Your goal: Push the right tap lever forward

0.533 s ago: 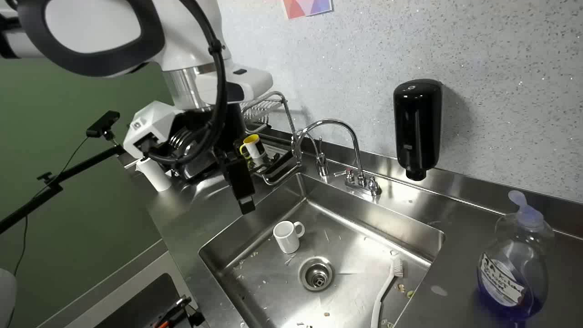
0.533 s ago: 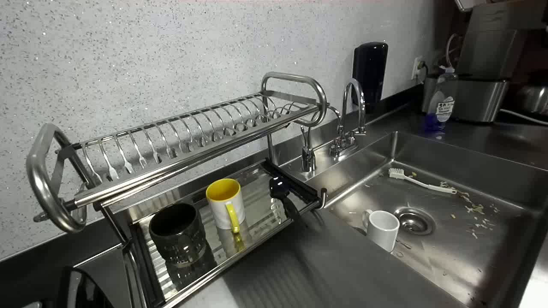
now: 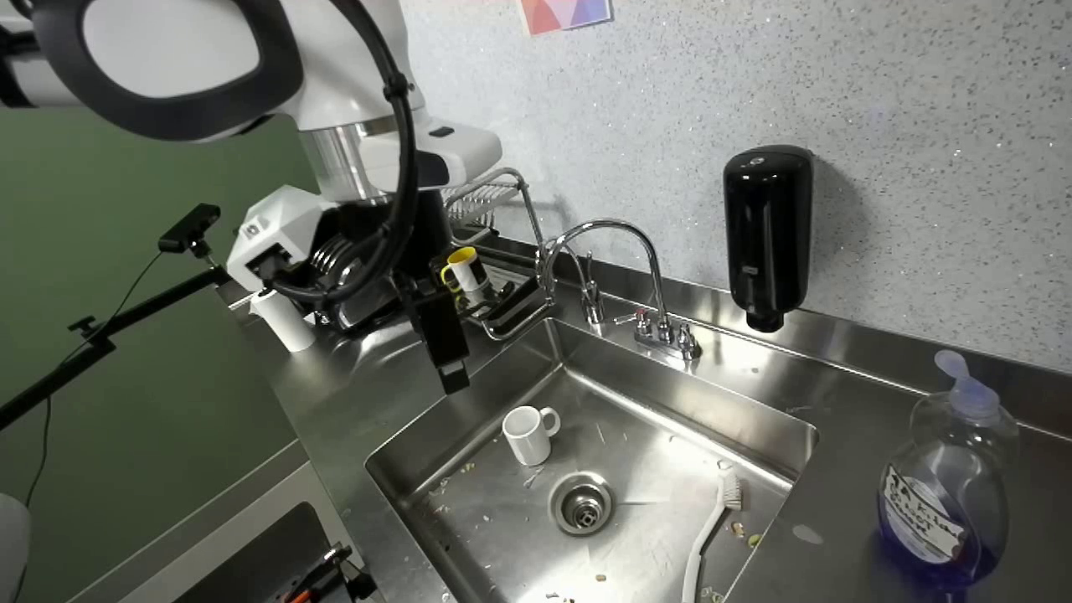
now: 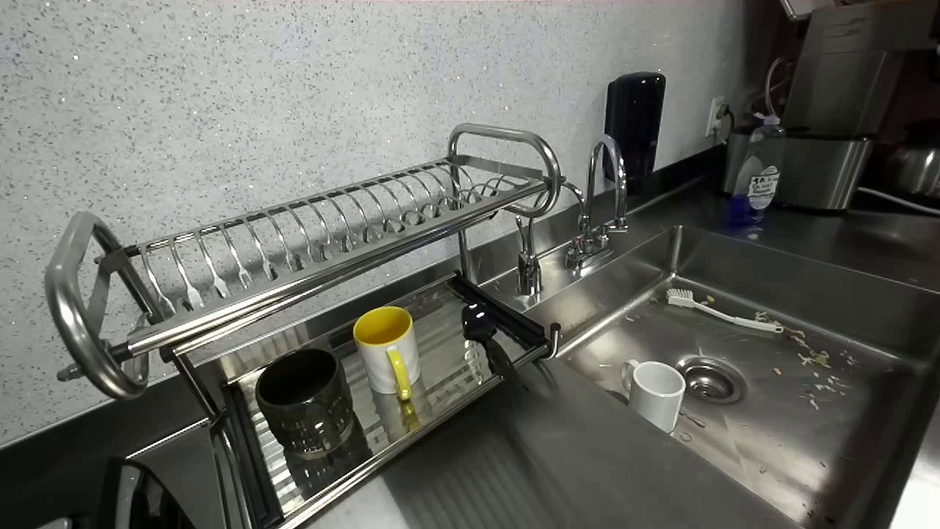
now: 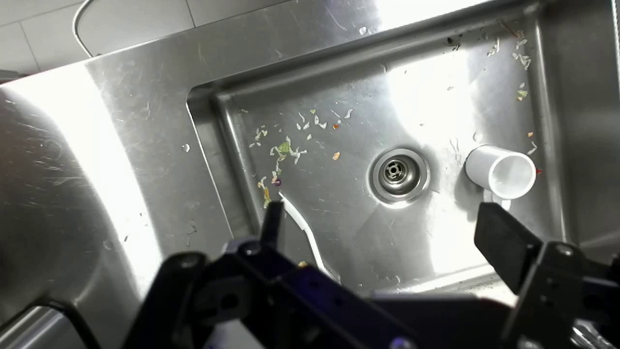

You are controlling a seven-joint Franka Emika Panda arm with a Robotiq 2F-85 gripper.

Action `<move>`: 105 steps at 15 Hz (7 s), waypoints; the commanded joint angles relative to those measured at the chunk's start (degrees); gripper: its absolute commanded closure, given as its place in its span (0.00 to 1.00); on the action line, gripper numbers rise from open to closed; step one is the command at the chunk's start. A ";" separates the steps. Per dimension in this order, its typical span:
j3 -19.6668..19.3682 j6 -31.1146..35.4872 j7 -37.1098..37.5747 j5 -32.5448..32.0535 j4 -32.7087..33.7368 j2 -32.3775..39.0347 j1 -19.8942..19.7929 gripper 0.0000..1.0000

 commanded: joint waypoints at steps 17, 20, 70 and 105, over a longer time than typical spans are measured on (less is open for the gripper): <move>4.63 32.42 -0.64 0.07 0.76 14.67 2.54 0.00; 4.69 36.30 0.20 -0.44 2.42 20.24 2.21 0.00; 14.36 45.46 -18.95 4.55 52.65 71.63 -3.19 1.00; 14.19 46.94 -18.37 2.01 68.21 81.92 -3.07 1.00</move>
